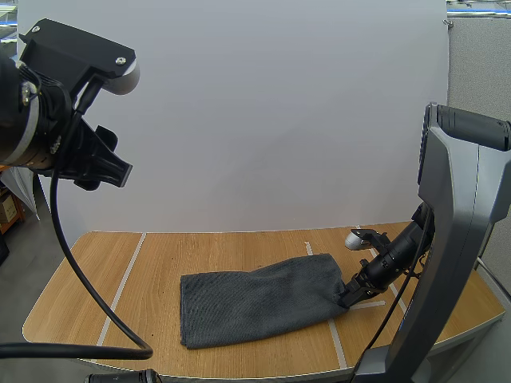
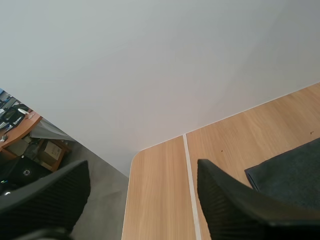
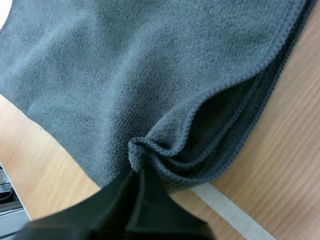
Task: Fold the towel
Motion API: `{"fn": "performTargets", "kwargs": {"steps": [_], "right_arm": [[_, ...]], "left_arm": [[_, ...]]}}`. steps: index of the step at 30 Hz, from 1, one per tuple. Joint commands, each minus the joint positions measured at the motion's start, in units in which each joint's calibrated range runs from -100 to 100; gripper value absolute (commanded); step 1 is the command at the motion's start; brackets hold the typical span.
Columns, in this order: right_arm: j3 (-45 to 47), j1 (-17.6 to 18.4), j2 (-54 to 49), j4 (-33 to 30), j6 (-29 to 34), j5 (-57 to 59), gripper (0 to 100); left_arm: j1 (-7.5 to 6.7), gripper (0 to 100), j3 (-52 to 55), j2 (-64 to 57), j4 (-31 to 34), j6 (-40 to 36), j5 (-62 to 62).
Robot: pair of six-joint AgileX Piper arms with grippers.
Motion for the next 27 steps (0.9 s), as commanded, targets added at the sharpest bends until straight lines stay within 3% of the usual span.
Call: {"fn": "performTargets", "kwargs": {"steps": [1, 2, 3, 21, 23, 25, 26, 27], "right_arm": [[0.36, -0.26, -0.96, 1.79, -0.73, 1.10, 70], [0.18, -0.26, -0.96, 2.24, -0.73, 1.10, 90], [-0.01, -0.26, -0.96, 2.54, -0.62, 1.10, 100], [-14.69, -0.26, -3.78, 8.45, 0.68, 1.10, 100], [-14.85, -0.26, -5.15, 8.92, 0.44, 1.10, 80], [-14.85, -0.26, -6.47, 9.28, 0.38, 1.10, 54], [-14.85, -0.26, -7.30, 9.73, 0.38, 1.10, 29], [-14.85, -0.26, -7.77, 10.01, 0.38, 1.10, 18]], "left_arm": [[0.06, 98, 0.22, -0.27, -1.20, 0.13, 0.00], [0.06, 98, 0.22, -0.27, -1.08, 0.13, 0.00], [0.06, 98, 0.22, -0.27, -0.82, 0.13, 0.00], [0.06, 98, 0.22, -0.27, 1.69, -0.32, 0.00], [0.06, 98, 0.22, -0.27, 0.78, -1.31, 0.00], [0.06, 97, 0.22, -0.27, -0.64, -1.40, 0.00], [0.06, 93, 0.22, -0.27, -1.71, -1.40, 0.00], [0.06, 91, 0.22, -0.27, -1.91, -1.40, 0.00]]}}
